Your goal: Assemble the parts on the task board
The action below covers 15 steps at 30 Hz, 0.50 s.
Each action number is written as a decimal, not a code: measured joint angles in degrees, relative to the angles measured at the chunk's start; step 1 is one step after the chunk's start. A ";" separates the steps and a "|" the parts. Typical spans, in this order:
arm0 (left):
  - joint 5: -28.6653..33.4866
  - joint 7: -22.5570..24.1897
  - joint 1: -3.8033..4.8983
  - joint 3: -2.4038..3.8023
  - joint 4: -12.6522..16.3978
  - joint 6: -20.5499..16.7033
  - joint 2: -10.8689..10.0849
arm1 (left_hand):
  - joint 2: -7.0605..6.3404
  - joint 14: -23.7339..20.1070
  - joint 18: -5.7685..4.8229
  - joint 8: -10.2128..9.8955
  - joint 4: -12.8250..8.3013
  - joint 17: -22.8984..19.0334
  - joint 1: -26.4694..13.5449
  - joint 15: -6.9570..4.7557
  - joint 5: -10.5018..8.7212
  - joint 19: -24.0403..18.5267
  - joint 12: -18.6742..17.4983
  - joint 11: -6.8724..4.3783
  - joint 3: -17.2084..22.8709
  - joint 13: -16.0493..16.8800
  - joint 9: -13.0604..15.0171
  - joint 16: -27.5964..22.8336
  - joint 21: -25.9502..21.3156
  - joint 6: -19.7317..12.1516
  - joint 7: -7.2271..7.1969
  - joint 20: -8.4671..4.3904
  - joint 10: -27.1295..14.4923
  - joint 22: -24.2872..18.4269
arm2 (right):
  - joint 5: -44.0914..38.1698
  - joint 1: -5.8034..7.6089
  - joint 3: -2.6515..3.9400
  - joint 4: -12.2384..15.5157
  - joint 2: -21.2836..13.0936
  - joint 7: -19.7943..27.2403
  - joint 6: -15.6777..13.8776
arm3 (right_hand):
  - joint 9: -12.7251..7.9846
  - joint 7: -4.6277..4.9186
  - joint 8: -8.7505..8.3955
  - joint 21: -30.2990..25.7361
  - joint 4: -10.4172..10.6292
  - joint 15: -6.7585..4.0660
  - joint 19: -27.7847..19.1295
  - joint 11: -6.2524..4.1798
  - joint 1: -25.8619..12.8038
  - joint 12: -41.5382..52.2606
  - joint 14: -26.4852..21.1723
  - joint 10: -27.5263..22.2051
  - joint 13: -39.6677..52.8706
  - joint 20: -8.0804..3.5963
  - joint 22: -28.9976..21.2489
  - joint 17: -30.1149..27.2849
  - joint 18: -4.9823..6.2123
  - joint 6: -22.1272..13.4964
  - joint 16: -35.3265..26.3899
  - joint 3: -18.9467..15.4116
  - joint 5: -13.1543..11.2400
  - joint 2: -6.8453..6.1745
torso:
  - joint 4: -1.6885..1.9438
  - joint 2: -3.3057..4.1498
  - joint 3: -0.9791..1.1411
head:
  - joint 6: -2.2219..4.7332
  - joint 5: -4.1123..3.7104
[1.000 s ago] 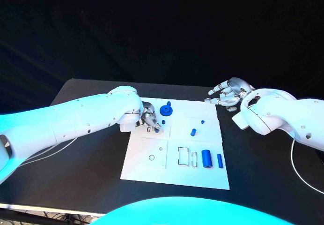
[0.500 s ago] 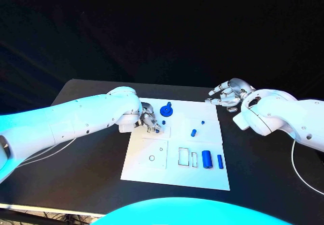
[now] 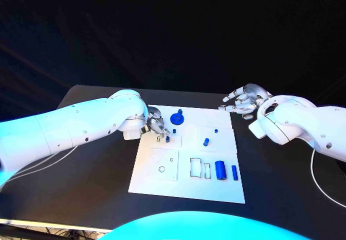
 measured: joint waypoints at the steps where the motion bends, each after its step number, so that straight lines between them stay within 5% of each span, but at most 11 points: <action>1: 0.18 0.00 0.17 0.21 0.11 -0.09 -0.18 | 0.00 0.00 0.00 -0.01 -0.15 0.00 0.00 0.00 0.00 0.00 -0.29 0.00 -0.15 -0.39 0.00 0.00 0.00 0.00 0.00 0.00 -0.01 0.00 | -0.01 0.00 0.00 -0.02 0.00 0.00 0.00 | 0.00 0.00 0.00 0.00 0.00 0.00 0.00 0.00 -0.12 0.00 0.00 0.00 0.00 0.00 0.00 0.00 0.00 0.00 0.00 0.00 0.00 -0.09 | 0.00 0.00 0.02 | 0.07 0.00; 8: 1.78 0.06 2.04 1.56 0.10 -1.19 -1.13 | 0.82 0.00 0.00 -6.06 0.00 0.00 0.82 1.08 0.00 -0.72 -5.68 1.85 -3.04 -8.39 -2.88 -0.24 -0.68 -5.53 2.63 0.76 -5.81 -1.38 | -0.07 0.00 0.00 -0.18 -0.02 -0.02 0.00 | 0.00 0.00 0.00 0.00 0.00 0.00 0.00 0.00 -0.62 0.00 0.00 0.00 0.00 0.00 0.00 0.00 0.00 0.00 0.00 0.00 0.00 0.02 | 0.00 -0.01 0.07 | 0.63 0.04; 15: 1.67 0.30 3.14 2.17 -3.80 -2.43 0.17 | 1.68 0.10 0.00 -9.65 -0.15 0.00 2.06 1.76 0.00 -0.91 -7.32 3.19 -4.25 -11.14 -5.45 -0.24 -0.89 -6.98 3.68 1.75 -7.38 -1.94 | -0.07 0.00 0.00 -0.21 0.04 -0.03 0.02 | 0.00 0.00 0.00 0.00 0.00 0.00 0.00 0.00 -0.62 0.00 0.00 0.00 0.00 0.00 0.00 -0.01 0.00 0.00 0.00 0.00 0.00 0.02 | 0.02 0.03 0.09 | 1.04 0.22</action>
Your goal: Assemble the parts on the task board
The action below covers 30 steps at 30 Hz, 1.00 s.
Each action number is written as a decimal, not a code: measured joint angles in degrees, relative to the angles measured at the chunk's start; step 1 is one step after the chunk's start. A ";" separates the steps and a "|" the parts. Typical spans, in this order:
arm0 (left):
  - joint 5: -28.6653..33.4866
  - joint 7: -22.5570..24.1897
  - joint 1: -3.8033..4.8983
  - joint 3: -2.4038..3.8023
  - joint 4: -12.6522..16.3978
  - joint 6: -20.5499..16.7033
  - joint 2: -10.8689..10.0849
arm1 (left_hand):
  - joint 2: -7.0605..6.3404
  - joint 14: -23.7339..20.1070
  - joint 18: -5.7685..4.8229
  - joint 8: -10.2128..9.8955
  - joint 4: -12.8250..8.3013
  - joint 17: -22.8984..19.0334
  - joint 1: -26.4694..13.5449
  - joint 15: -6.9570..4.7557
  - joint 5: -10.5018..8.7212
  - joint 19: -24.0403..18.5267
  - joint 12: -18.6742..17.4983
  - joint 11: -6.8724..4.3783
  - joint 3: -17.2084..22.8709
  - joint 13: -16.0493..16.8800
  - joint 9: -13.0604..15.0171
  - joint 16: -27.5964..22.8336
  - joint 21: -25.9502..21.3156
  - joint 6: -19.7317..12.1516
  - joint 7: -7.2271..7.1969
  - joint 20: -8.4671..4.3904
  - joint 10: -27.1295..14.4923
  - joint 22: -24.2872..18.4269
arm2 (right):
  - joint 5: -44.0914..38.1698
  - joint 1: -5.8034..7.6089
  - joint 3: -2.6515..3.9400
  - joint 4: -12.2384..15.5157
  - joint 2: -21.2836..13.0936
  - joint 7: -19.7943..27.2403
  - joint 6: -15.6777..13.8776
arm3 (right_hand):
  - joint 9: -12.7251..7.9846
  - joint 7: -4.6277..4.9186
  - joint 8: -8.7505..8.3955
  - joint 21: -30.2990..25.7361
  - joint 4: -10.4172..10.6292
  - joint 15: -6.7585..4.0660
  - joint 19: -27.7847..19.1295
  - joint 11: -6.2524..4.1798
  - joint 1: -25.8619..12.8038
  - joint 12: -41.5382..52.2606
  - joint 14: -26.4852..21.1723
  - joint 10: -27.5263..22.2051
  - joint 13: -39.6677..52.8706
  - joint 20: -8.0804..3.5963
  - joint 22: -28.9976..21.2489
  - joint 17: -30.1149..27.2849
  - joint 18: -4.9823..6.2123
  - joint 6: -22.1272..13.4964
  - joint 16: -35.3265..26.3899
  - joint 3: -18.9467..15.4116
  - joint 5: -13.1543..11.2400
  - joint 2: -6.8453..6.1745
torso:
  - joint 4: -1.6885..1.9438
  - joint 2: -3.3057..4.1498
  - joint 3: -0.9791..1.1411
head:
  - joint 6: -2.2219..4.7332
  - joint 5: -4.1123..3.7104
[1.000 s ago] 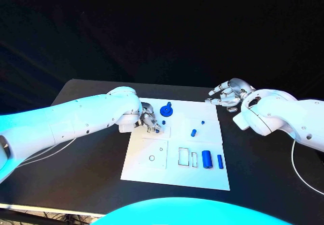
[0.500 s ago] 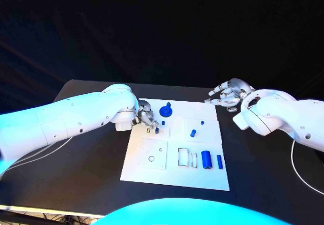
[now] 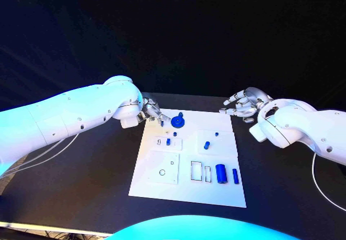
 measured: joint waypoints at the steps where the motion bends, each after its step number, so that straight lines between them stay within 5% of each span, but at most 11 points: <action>1: -0.15 0.04 0.06 0.02 -0.74 -0.08 0.41 | 0.14 -0.12 0.00 -0.02 0.00 0.00 0.40 0.12 0.00 0.00 -0.16 -0.03 0.00 -0.23 -0.15 0.00 -0.05 0.00 0.00 0.00 -0.33 -0.11 | 0.00 0.00 0.00 -0.01 0.03 0.00 0.00 | -0.04 0.00 0.00 0.00 0.00 0.00 0.00 0.00 0.00 0.00 0.00 0.00 0.00 0.00 0.00 0.00 0.00 0.00 0.00 0.00 0.00 0.00 | 0.00 0.01 -0.01 | 0.06 0.02; 12: -2.36 0.32 0.35 0.18 -9.17 1.08 4.60 | 0.49 0.00 0.00 -0.31 0.00 0.00 1.09 0.40 0.00 -0.36 -0.89 0.08 -0.32 -1.56 -0.68 0.00 -0.66 0.23 0.22 0.35 -1.26 -1.02 | 0.04 0.00 0.00 -0.18 0.15 0.00 0.03 | -0.05 0.00 0.00 0.00 0.00 0.00 0.00 0.00 0.00 0.00 0.00 0.00 0.00 0.00 -0.06 0.00 0.00 0.00 0.00 0.00 0.00 0.00 | -0.05 0.12 -0.05 | 0.25 0.30; 30: -4.00 1.37 0.30 0.13 -17.36 3.70 9.14 | 0.45 0.00 0.00 -0.54 0.01 0.04 1.13 0.40 0.00 -0.41 -1.10 0.17 -0.65 -1.94 -0.97 0.00 -0.67 0.22 0.22 0.40 -1.55 -1.13 | 0.07 0.00 0.00 -0.24 0.62 0.06 0.01 | -0.05 0.00 0.00 -0.20 0.00 0.00 -0.20 0.00 0.00 0.00 0.00 0.00 -0.16 0.21 -0.23 0.04 0.00 0.00 -0.23 0.00 0.00 0.00 | -0.25 0.46 -0.21 | 0.18 0.34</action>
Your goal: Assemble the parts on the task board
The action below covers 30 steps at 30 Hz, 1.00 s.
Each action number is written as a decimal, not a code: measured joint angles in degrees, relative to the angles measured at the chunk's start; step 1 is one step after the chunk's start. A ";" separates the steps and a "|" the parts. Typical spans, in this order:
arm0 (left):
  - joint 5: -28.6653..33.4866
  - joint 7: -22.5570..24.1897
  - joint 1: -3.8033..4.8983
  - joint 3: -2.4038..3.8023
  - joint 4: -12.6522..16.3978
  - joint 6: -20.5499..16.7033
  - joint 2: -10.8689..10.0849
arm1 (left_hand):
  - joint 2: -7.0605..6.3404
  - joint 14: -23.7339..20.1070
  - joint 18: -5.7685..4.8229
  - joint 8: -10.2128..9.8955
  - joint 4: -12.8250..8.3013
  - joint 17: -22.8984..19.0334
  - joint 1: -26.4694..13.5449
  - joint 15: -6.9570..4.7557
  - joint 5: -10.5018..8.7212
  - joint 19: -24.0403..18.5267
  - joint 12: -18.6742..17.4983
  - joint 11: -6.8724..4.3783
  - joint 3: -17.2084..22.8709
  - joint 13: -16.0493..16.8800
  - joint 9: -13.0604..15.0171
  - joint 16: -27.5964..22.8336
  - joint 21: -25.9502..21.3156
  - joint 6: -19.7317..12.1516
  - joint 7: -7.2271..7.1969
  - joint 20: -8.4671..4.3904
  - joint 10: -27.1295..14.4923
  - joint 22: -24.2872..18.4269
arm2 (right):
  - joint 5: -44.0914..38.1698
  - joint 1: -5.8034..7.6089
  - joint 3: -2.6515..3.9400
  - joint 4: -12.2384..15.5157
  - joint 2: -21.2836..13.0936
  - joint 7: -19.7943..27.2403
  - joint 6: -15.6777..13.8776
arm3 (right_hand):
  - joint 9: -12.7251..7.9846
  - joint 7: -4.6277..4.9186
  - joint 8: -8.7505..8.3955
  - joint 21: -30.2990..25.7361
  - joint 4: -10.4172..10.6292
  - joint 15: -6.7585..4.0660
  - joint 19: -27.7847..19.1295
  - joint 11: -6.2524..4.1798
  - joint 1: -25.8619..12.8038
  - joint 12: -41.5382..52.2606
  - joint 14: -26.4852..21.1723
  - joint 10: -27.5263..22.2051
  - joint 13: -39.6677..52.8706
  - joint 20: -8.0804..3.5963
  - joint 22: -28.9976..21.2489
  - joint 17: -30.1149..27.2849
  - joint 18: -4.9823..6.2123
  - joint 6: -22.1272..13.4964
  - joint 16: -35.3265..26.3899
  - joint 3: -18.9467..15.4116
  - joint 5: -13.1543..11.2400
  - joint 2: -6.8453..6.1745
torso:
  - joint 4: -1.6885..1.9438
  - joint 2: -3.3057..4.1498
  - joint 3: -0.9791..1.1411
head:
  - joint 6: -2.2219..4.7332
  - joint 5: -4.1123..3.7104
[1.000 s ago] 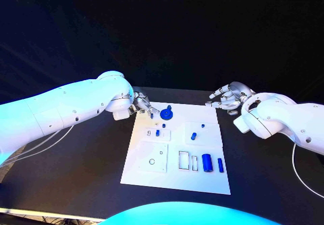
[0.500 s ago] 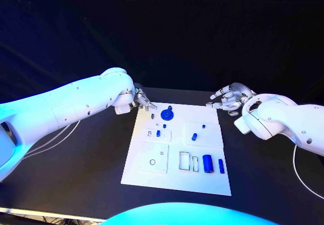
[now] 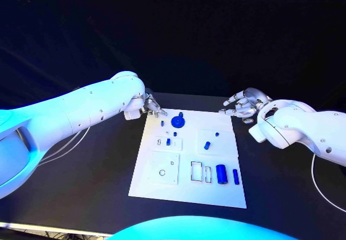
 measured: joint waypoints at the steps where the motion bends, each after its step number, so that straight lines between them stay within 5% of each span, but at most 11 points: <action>1: 0.00 0.09 0.00 0.00 -0.25 0.07 0.19 | 0.00 0.00 0.00 -0.14 0.15 0.00 0.00 0.00 0.00 0.00 0.00 0.00 -0.15 0.00 -0.04 0.00 0.00 0.00 0.00 0.00 0.00 0.00 | 0.00 0.00 0.00 0.00 0.03 0.00 0.00 | 0.00 0.00 0.00 0.00 0.00 0.00 0.00 0.00 0.00 0.00 0.00 0.00 0.00 0.00 0.00 0.00 0.00 0.00 0.00 0.00 0.00 0.00 | -0.01 0.03 -0.02 | 0.01 -0.01; 13: 0.06 0.87 -0.18 -0.55 -2.59 1.50 1.43 | 0.00 0.00 0.00 -0.25 0.00 -0.01 0.00 0.00 0.00 0.00 -0.21 0.00 -0.46 -0.16 -0.18 0.00 0.00 0.20 0.20 0.00 0.00 0.01 | 0.00 0.00 0.00 0.07 0.40 -0.02 0.00 | 0.00 0.00 0.00 0.00 0.00 0.00 0.00 0.00 -0.25 0.00 0.00 0.00 0.00 0.00 0.00 -0.01 0.00 0.00 0.00 0.00 0.00 0.25 | -0.29 0.35 -0.04 | 0.31 0.31; 30: 0.61 1.40 -0.68 -1.24 -3.50 3.27 1.87 | 0.95 0.00 0.00 -0.25 -0.17 -0.02 0.95 0.00 0.00 0.00 -0.21 0.01 -0.62 -0.27 -0.45 0.24 0.00 1.09 0.12 0.00 -0.41 0.01 | 0.00 0.00 0.00 0.10 0.45 -0.04 0.00 | 0.00 0.00 0.23 0.00 0.00 0.00 0.00 0.00 -0.23 0.00 0.00 0.00 -0.01 0.00 0.00 -0.02 0.00 0.00 0.00 0.00 0.00 0.23 | -0.23 0.36 -0.04 | 0.09 0.29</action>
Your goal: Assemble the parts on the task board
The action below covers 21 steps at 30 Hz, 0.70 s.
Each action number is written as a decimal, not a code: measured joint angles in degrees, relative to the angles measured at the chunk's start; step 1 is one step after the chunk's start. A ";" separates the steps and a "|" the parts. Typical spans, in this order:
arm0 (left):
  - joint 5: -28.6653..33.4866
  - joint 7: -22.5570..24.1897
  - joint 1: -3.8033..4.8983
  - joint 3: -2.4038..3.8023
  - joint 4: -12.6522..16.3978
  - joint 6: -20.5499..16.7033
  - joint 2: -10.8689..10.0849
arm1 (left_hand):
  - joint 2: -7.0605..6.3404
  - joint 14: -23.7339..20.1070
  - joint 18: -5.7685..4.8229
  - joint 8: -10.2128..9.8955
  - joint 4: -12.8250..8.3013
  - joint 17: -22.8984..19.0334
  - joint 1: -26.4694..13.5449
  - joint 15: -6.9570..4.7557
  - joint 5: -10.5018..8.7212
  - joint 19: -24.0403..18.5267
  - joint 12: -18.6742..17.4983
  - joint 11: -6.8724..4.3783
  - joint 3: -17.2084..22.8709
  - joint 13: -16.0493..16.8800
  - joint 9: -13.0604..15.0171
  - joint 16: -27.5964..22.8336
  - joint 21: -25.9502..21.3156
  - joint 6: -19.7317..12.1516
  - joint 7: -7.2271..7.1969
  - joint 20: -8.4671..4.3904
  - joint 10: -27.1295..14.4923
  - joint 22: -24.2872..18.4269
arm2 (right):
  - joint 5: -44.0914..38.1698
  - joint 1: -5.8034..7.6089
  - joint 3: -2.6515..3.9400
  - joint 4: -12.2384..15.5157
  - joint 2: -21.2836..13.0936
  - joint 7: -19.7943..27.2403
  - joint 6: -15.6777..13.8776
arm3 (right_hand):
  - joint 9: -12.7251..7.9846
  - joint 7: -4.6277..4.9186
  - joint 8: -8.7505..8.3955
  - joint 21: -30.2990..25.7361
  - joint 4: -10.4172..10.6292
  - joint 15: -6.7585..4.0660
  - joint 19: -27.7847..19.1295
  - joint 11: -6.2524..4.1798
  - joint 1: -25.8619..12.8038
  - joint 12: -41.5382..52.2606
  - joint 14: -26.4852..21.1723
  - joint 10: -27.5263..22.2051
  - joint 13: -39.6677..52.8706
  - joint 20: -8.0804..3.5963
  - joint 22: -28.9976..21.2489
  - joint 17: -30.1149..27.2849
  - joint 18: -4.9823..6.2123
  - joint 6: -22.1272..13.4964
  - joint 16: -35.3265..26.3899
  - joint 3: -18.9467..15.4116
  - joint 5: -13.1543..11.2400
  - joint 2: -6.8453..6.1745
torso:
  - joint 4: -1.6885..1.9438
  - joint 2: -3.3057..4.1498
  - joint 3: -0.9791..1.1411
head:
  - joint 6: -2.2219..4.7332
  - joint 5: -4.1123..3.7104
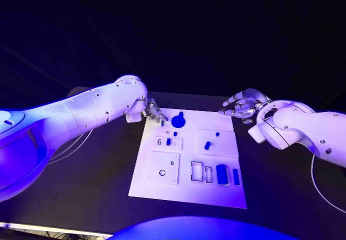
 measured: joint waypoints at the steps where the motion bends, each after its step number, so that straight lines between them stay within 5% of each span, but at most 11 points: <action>1: 0.02 0.01 -0.01 -0.01 0.00 0.05 0.00 | 0.12 0.00 0.00 0.00 0.00 0.00 0.12 0.00 0.00 0.00 0.00 0.00 0.00 0.00 0.00 0.00 0.00 0.13 -0.13 0.00 0.00 0.00 | 0.00 0.00 0.00 0.00 0.00 0.00 0.00 | 0.00 0.00 0.00 0.00 0.00 0.00 0.00 0.00 0.00 0.00 0.00 0.00 0.00 0.00 0.00 0.00 0.00 0.00 0.00 0.00 0.00 0.00 | 0.00 -0.01 0.00 | -0.01 0.00; 21: 0.78 0.77 -0.05 -0.06 0.35 0.60 -0.04 | 1.25 0.00 0.00 1.25 0.01 -0.01 3.57 0.00 0.00 0.00 0.22 -0.22 -0.31 0.41 0.30 0.00 0.00 2.21 -0.57 0.00 0.23 0.51 | 0.00 0.00 0.00 -0.13 0.10 -0.02 0.03 | 0.00 0.00 0.00 0.00 0.00 0.00 0.00 0.00 0.00 0.00 0.00 0.00 -0.01 0.00 0.00 -0.01 0.00 0.00 0.00 0.00 0.00 0.00 | 0.00 -0.01 0.05 | -0.07 0.17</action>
